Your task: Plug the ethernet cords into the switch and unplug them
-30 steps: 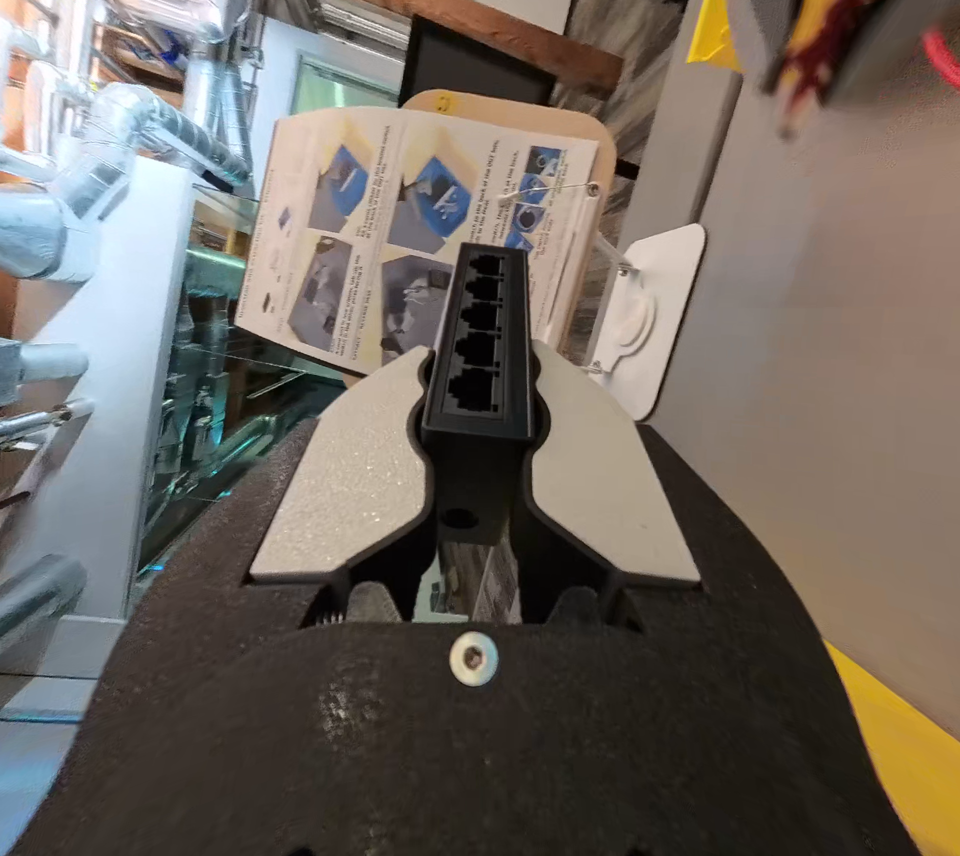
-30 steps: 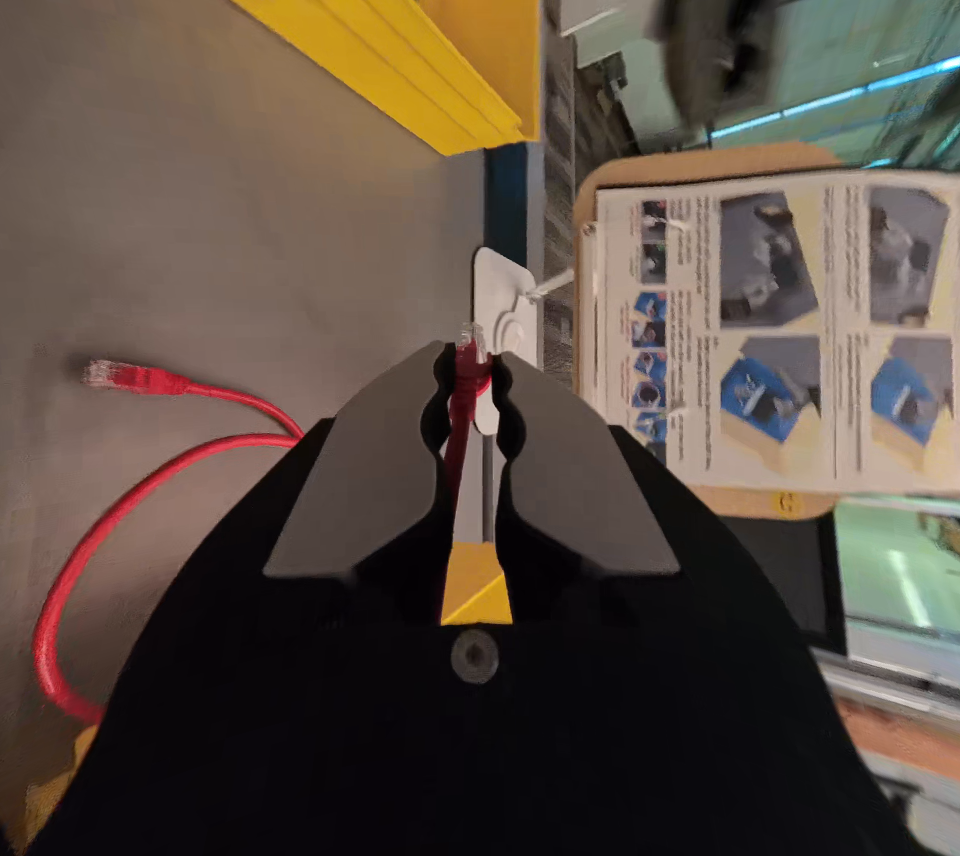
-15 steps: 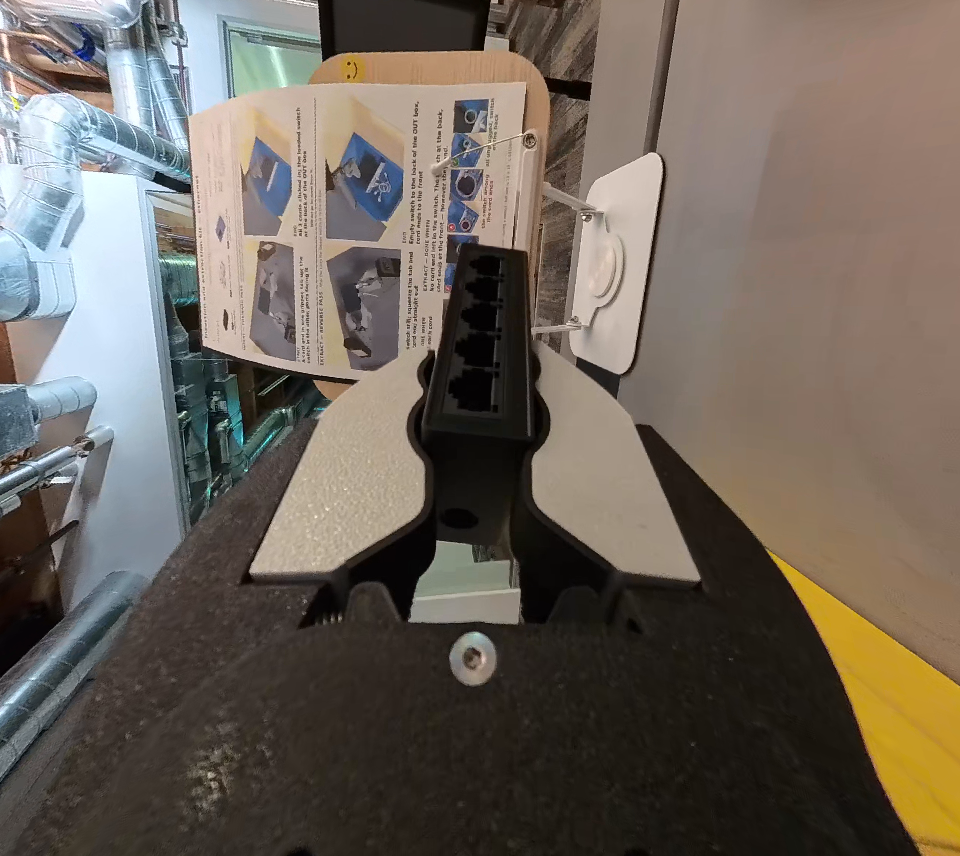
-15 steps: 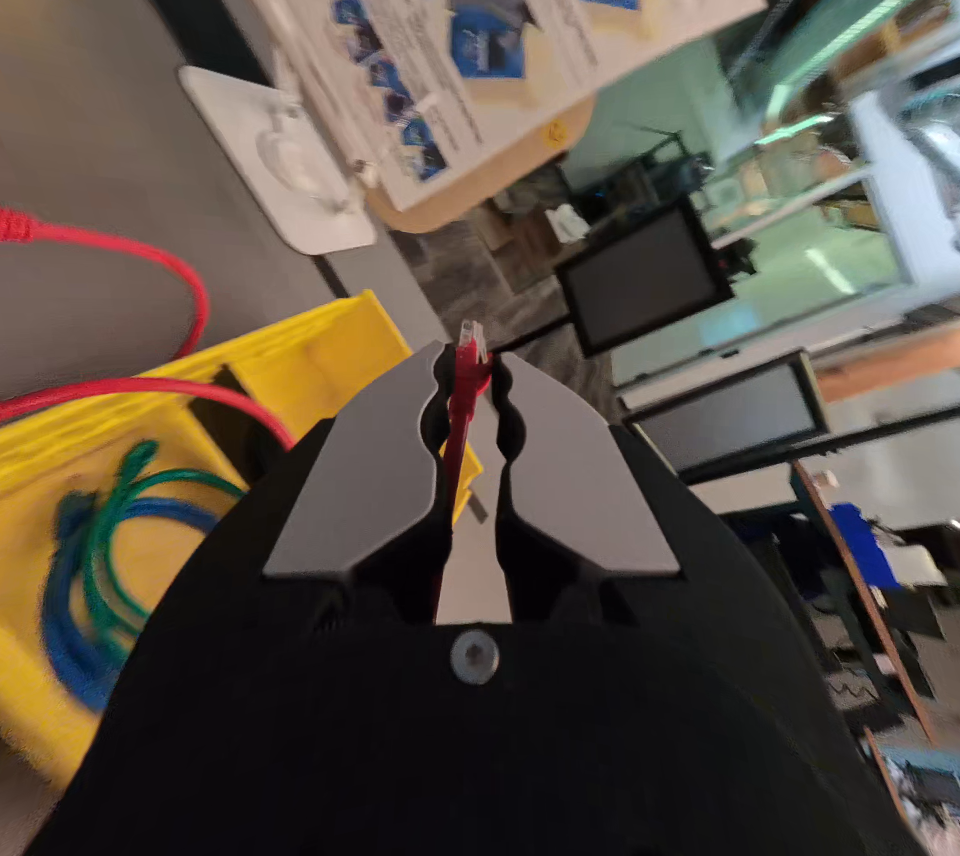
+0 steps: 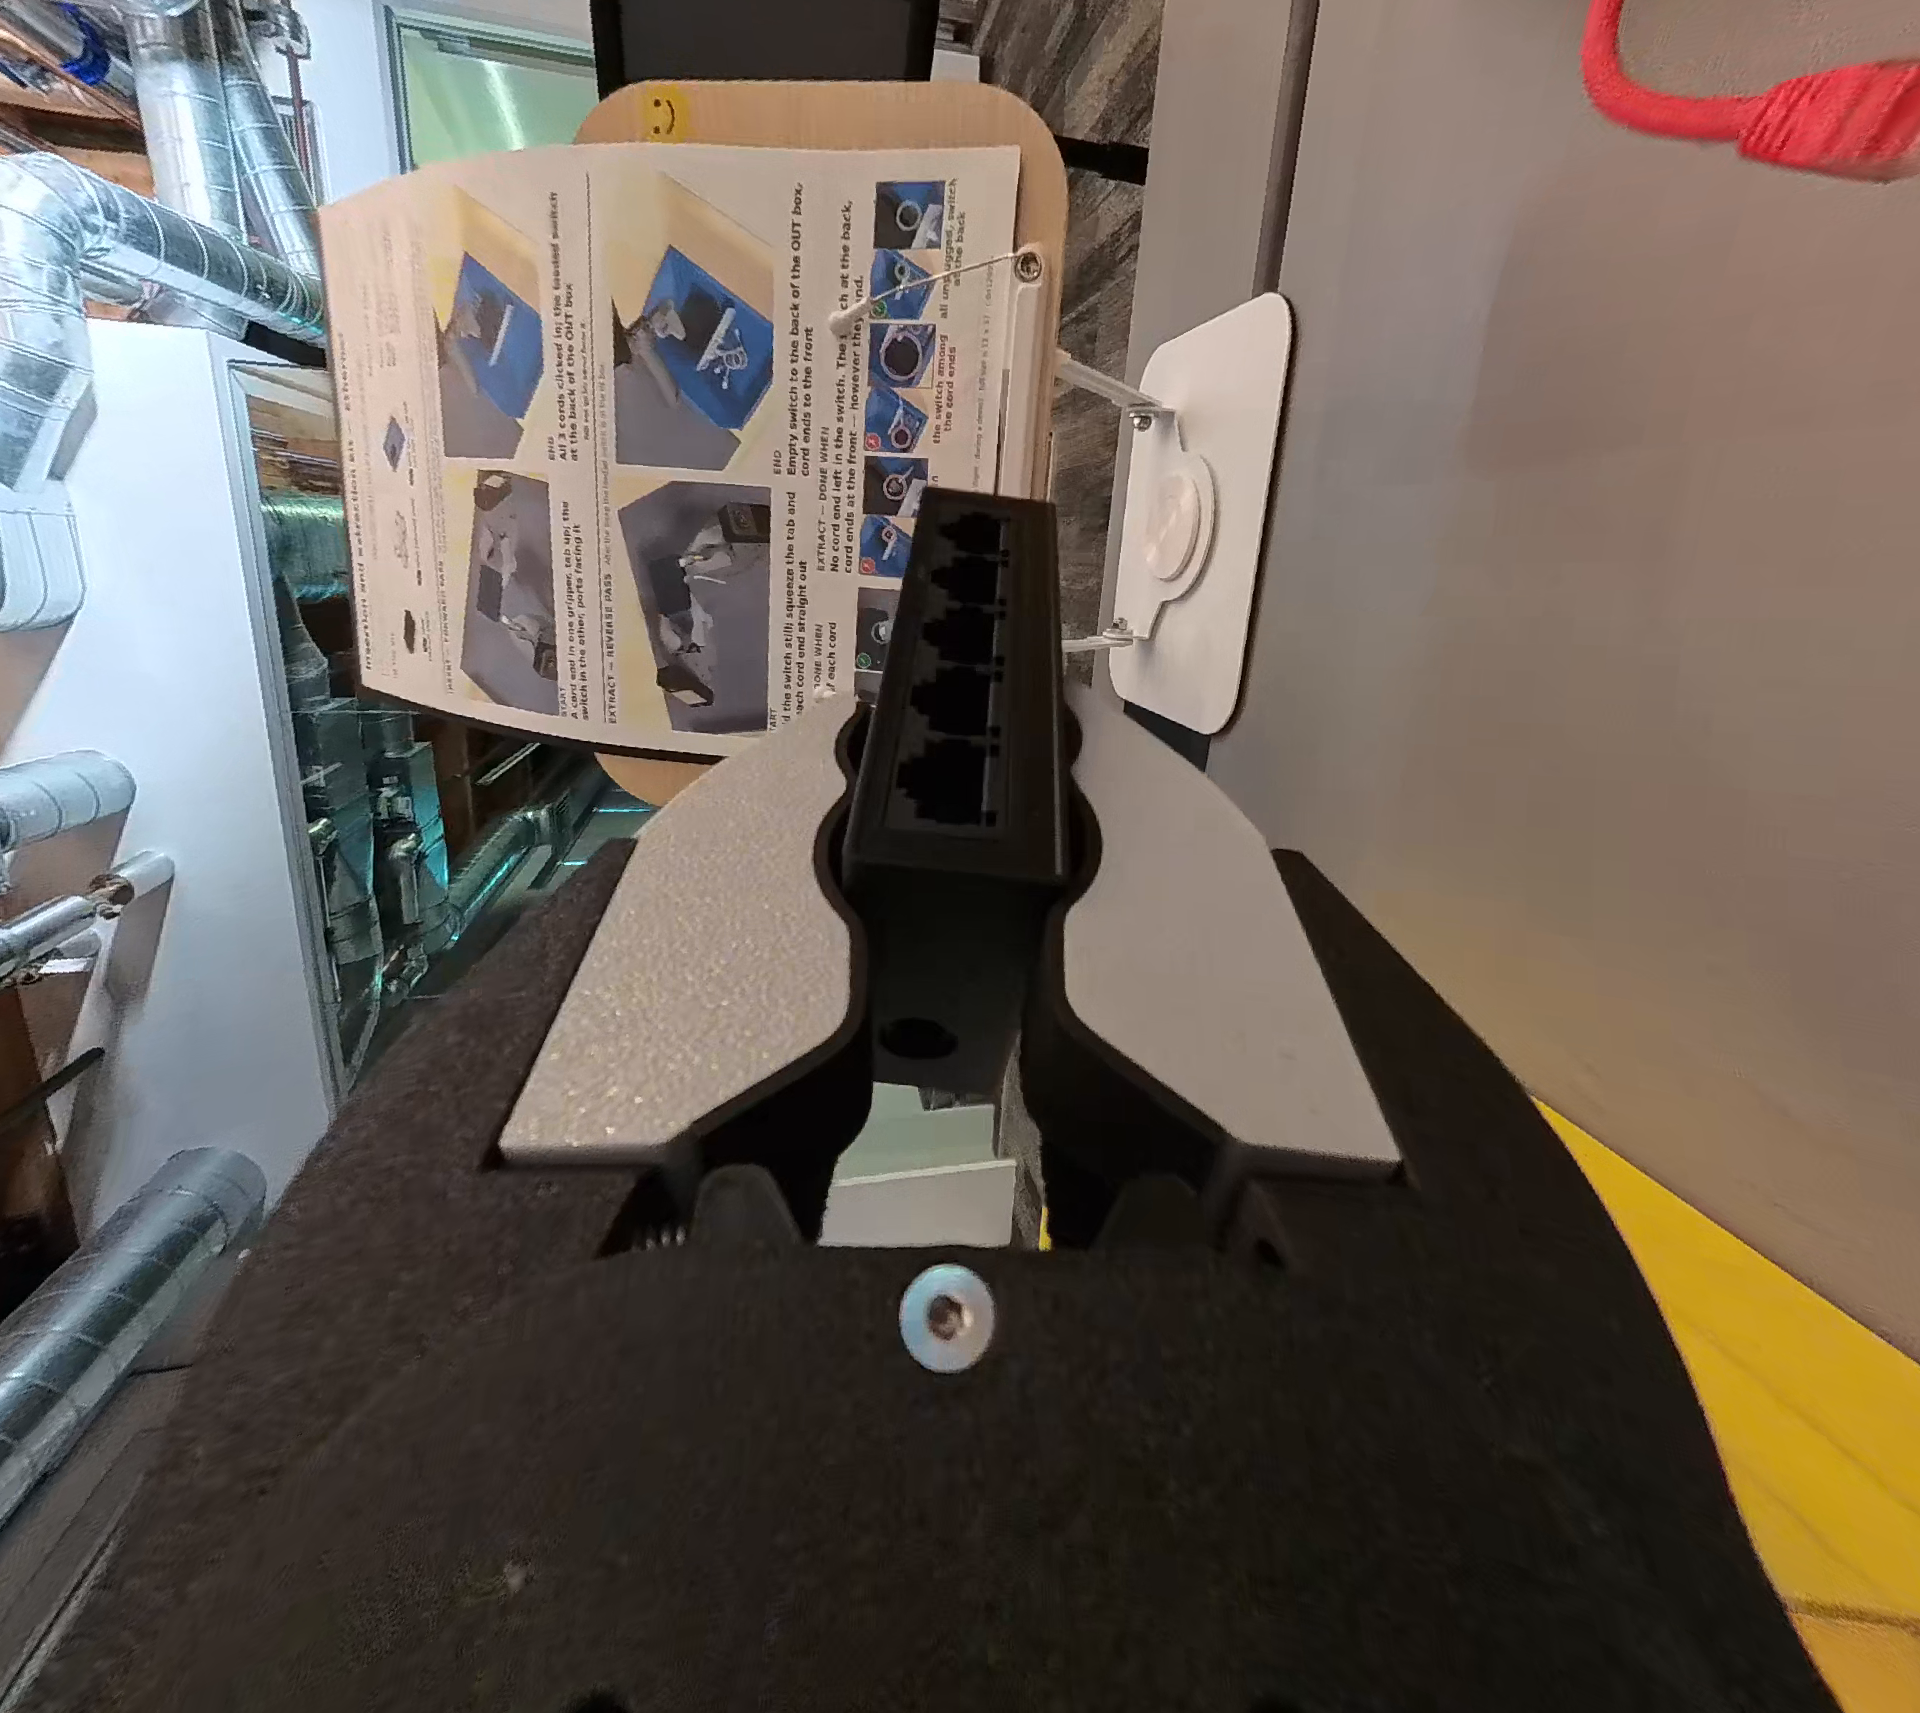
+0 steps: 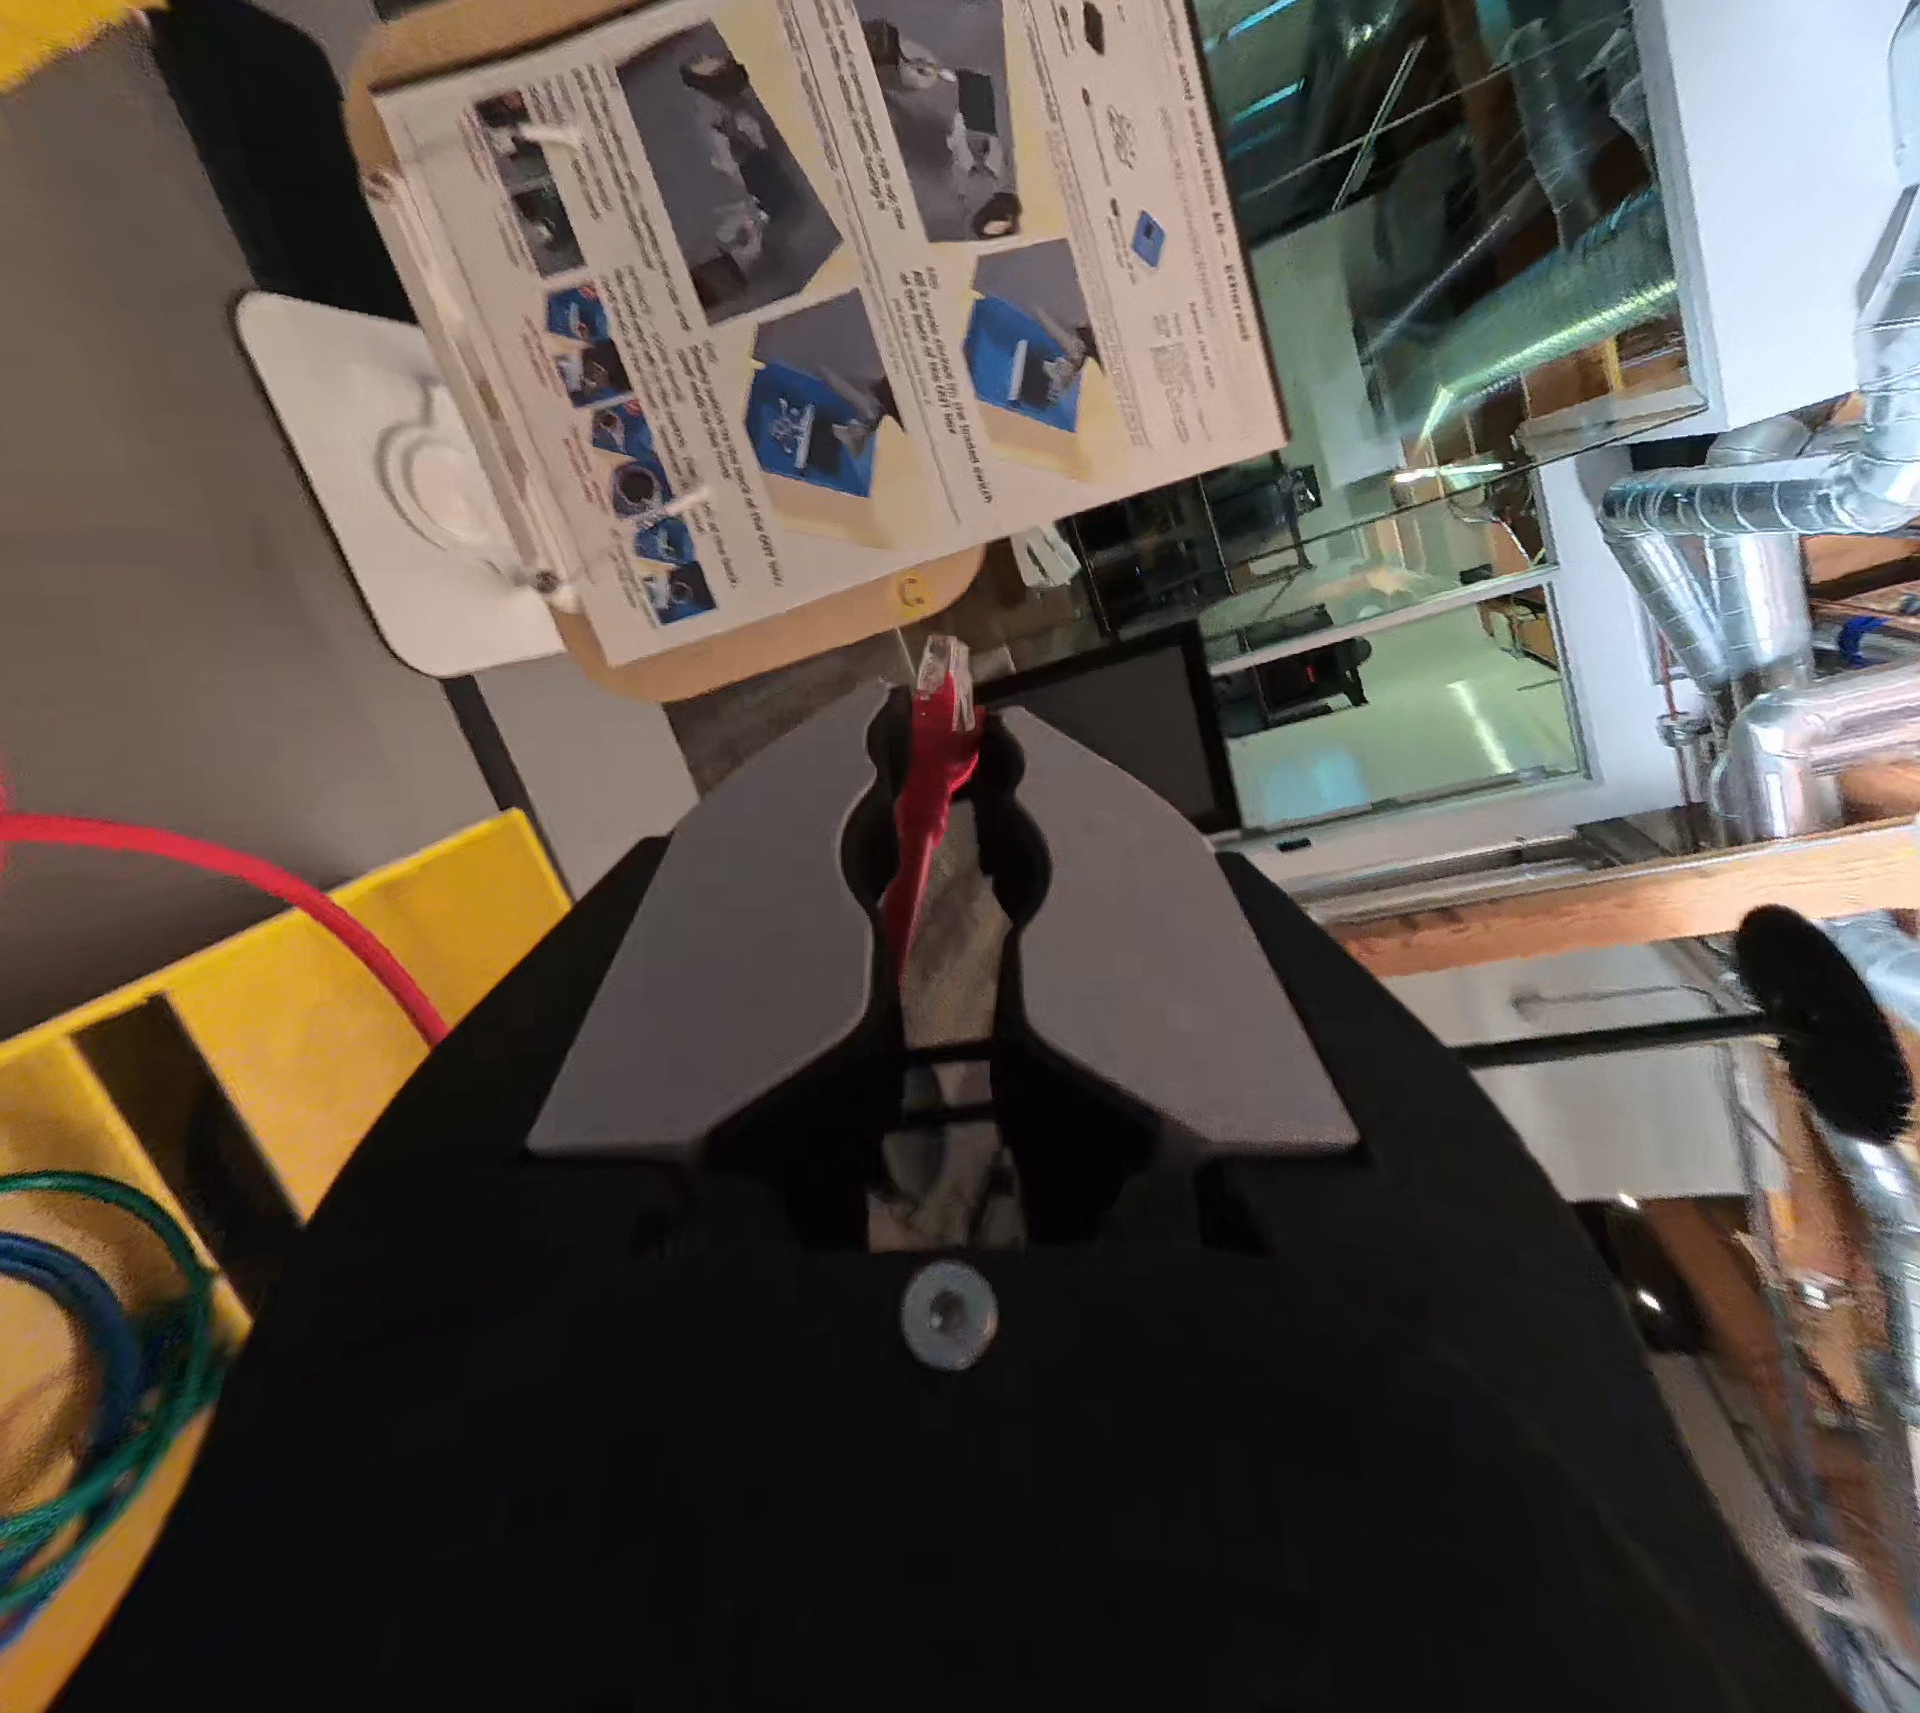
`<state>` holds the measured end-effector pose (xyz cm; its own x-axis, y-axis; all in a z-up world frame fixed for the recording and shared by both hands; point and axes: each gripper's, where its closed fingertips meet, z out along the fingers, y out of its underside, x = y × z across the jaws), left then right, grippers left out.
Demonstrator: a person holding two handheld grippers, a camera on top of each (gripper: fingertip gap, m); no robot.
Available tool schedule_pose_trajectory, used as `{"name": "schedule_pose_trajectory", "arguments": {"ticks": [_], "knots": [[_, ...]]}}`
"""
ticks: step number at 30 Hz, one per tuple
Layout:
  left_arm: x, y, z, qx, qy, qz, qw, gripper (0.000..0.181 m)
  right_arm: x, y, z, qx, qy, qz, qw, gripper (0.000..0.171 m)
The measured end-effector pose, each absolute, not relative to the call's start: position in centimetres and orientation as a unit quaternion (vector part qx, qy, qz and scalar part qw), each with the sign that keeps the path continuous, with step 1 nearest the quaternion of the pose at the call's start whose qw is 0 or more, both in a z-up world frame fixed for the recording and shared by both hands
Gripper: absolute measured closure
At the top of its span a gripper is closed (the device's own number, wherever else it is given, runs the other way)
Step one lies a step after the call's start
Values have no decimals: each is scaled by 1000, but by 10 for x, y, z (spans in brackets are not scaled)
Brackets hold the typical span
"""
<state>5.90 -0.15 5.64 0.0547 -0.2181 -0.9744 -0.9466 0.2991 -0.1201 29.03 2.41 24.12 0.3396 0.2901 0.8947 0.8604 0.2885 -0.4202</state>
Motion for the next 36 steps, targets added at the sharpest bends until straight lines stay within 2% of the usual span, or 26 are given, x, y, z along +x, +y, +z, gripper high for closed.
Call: {"name": "schedule_pose_trajectory", "arguments": {"ticks": [5, 8, 19, 22, 31, 36], "knots": [[63, -9, 59, -483, 603, 330, 543, 150, 297, 26, 308, -562, -511, -286, 584, 157], [64, -13, 62, -481, 603, 327, 546, 150, 316, 23, 323, -580, -509, -307, 557, 157], [60, -15, 67, -490, 599, 317, 549, 150, 378, 30, 262, -652, -489, -320, 483, 156], [60, -13, 65, -492, 600, 319, 544, 150, 392, 32, 269, -659, -469, -331, 486, 156], [60, -10, 60, -497, 601, 320, 538, 150, 412, 15, 338, -640, -414, -390, 516, 156], [62, -11, 58, -496, 605, 319, 535, 150, 401, 14, 329, -649, -435, -396, 483, 156]]}}
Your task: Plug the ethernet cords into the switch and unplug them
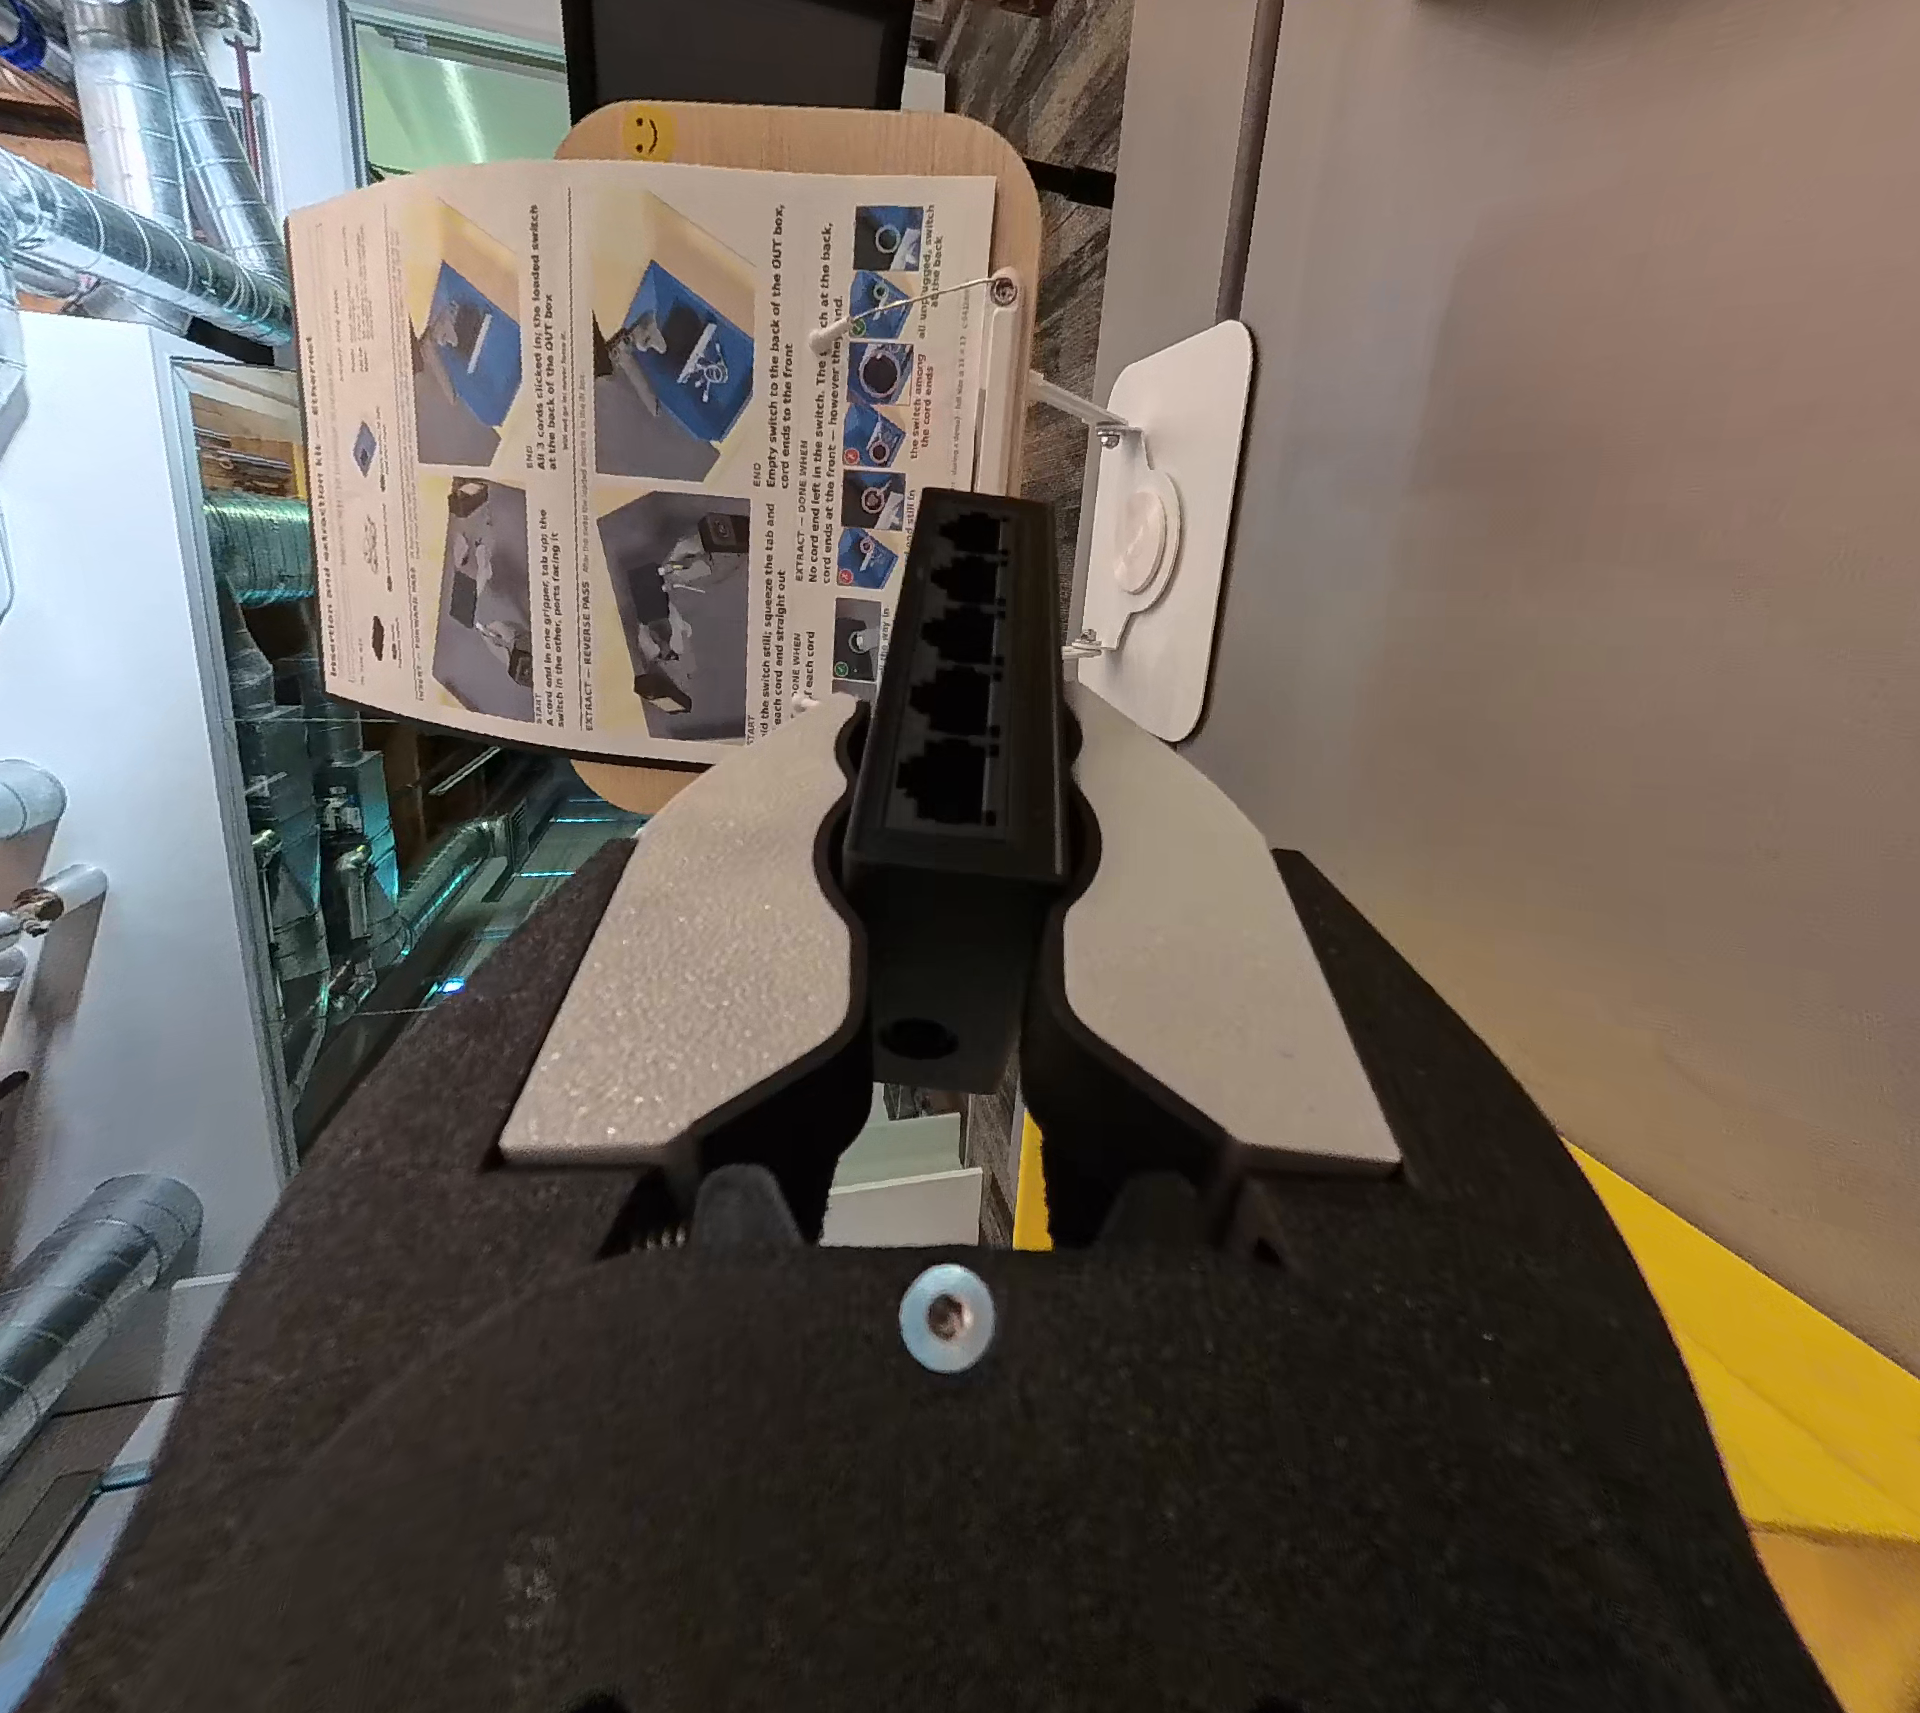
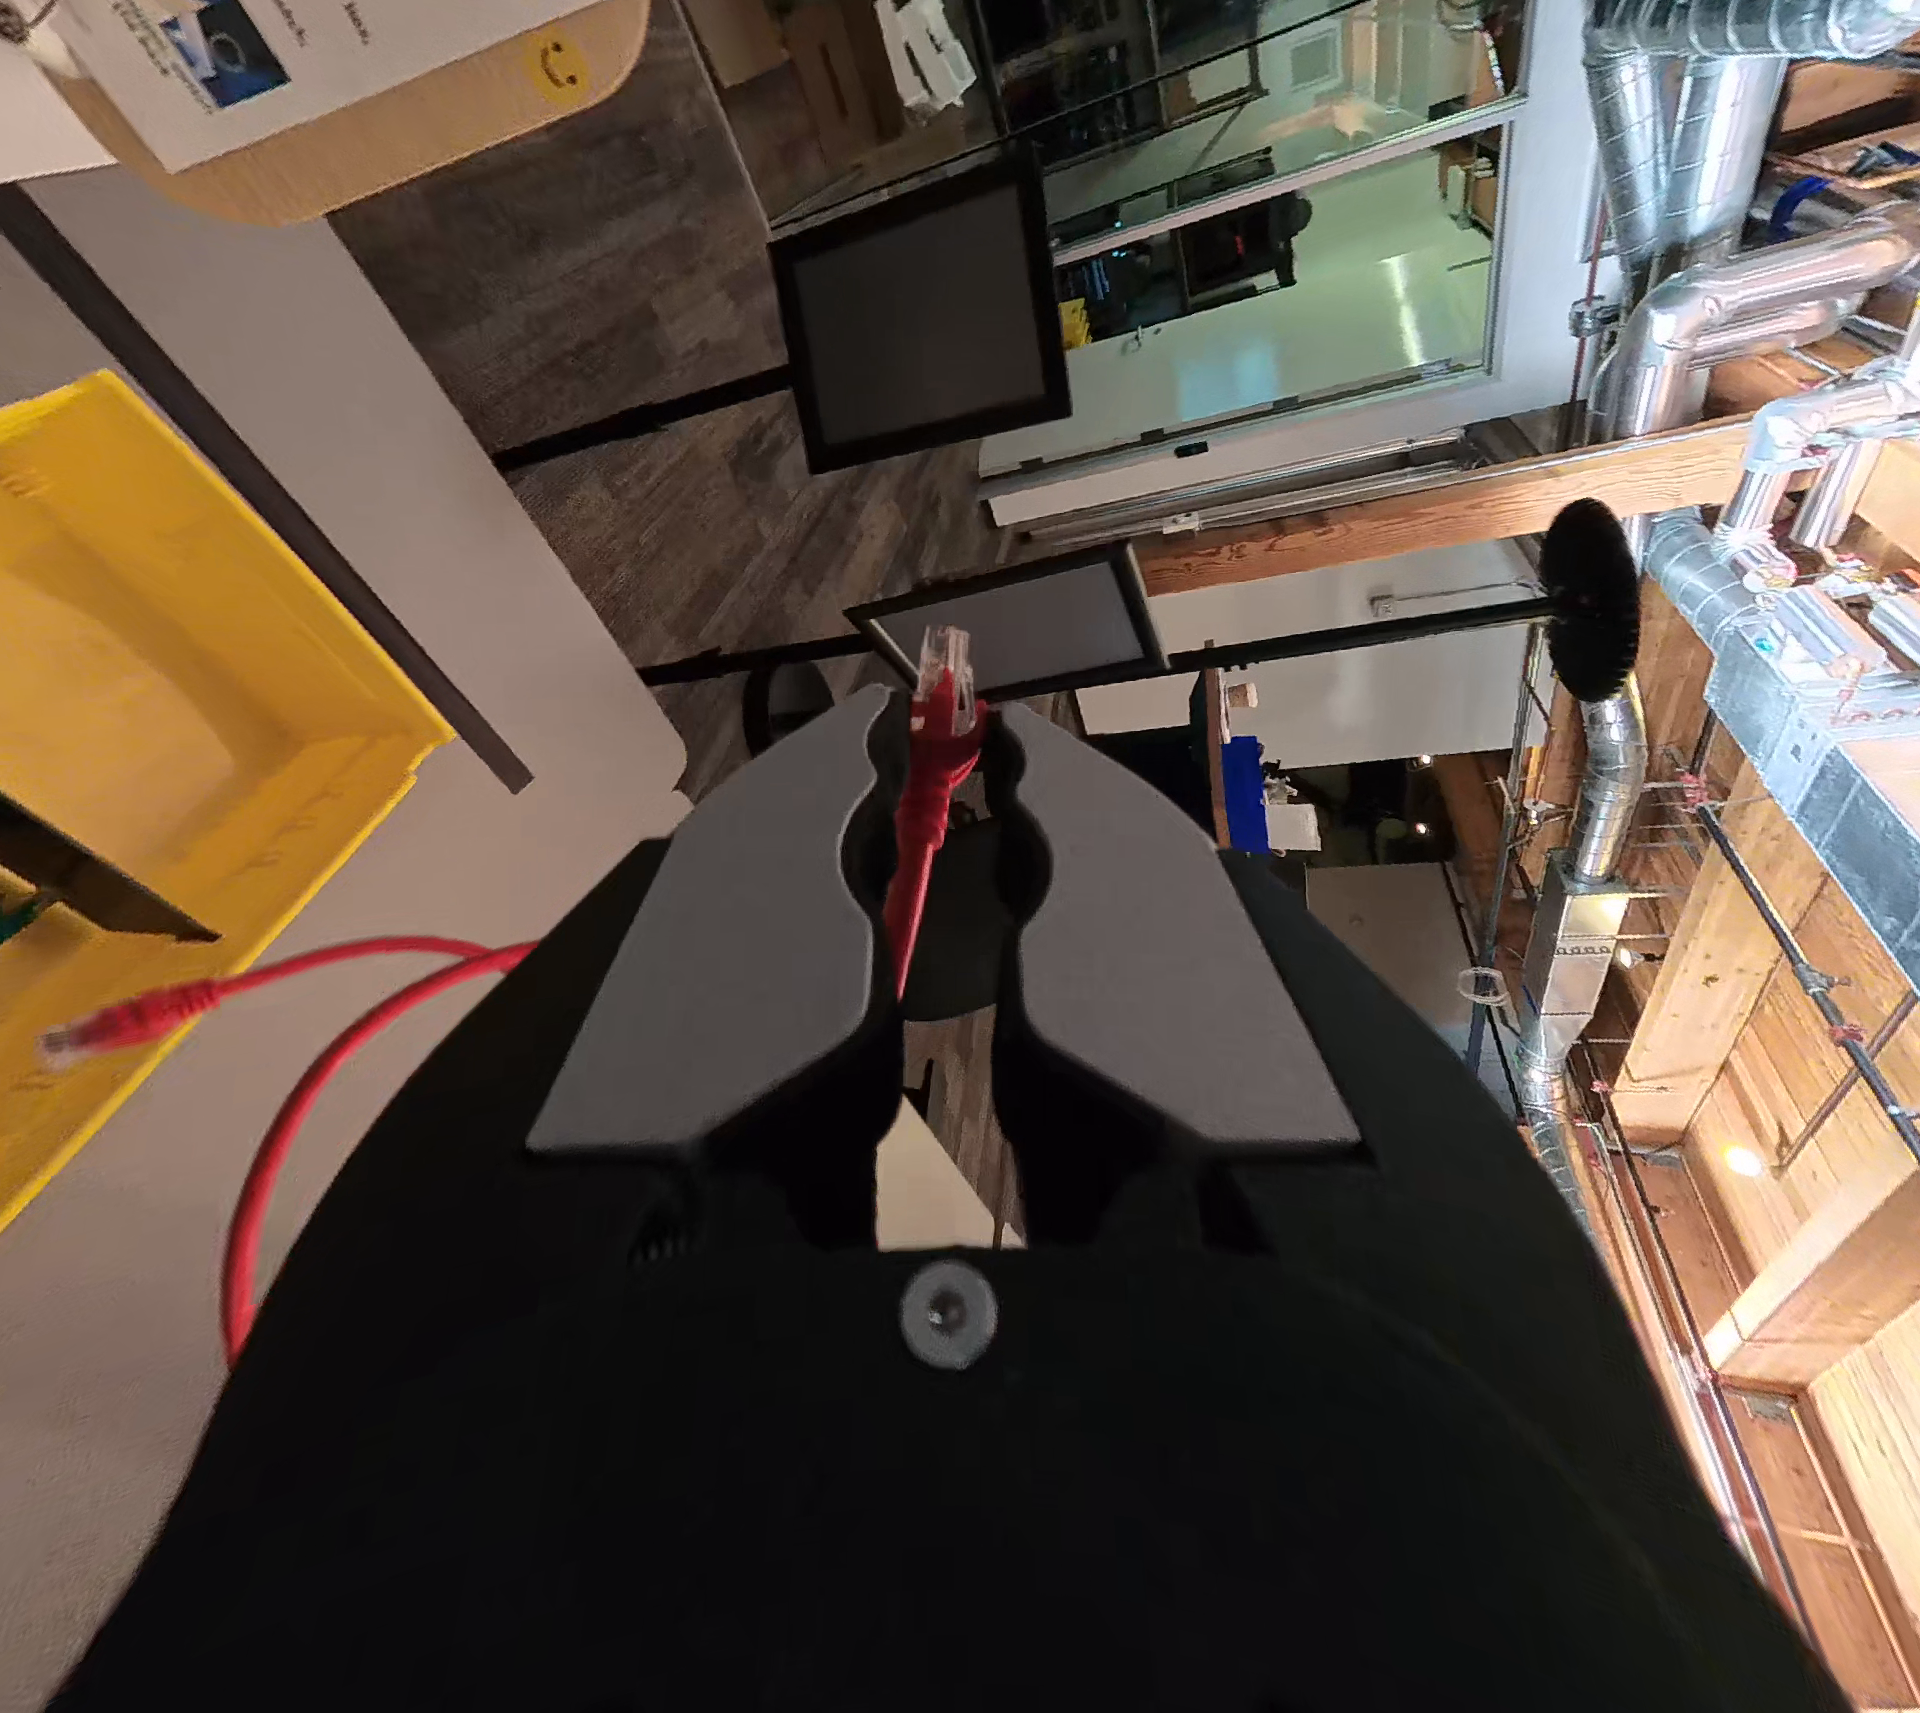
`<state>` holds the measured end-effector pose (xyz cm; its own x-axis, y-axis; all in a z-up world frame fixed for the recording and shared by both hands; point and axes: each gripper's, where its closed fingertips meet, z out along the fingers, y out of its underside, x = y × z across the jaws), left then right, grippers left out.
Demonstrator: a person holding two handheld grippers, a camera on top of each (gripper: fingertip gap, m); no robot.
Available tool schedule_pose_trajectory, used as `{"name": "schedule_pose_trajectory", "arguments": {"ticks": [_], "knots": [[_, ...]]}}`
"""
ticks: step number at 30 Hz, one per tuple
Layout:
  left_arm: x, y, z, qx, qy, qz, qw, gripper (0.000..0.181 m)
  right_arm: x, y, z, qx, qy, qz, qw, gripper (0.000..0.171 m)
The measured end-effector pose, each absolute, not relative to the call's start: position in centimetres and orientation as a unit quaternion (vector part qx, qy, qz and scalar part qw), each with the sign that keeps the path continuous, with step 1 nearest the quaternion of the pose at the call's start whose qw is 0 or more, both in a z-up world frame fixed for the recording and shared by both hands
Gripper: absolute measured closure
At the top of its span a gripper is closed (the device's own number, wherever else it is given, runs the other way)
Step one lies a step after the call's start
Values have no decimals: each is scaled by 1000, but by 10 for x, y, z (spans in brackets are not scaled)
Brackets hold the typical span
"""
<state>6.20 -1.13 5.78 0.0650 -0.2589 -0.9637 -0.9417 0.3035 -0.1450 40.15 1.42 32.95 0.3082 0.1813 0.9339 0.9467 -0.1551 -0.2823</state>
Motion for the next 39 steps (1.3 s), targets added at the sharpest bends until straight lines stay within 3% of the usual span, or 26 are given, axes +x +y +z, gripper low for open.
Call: {"name": "schedule_pose_trajectory", "arguments": {"ticks": [15, 24, 39], "knots": [[60, -13, 62, -498, 601, 319, 537, 150, 352, 50, 153, -696, -539, -270, 389, 156], [60, -13, 59, -499, 604, 321, 532, 150, 303, 53, 142, -717, -532, -124, 433, 155], [66, -19, 57, -494, 612, 315, 531, 150, 362, 4, -19, -773, -541, 55, 326, 156]]}}
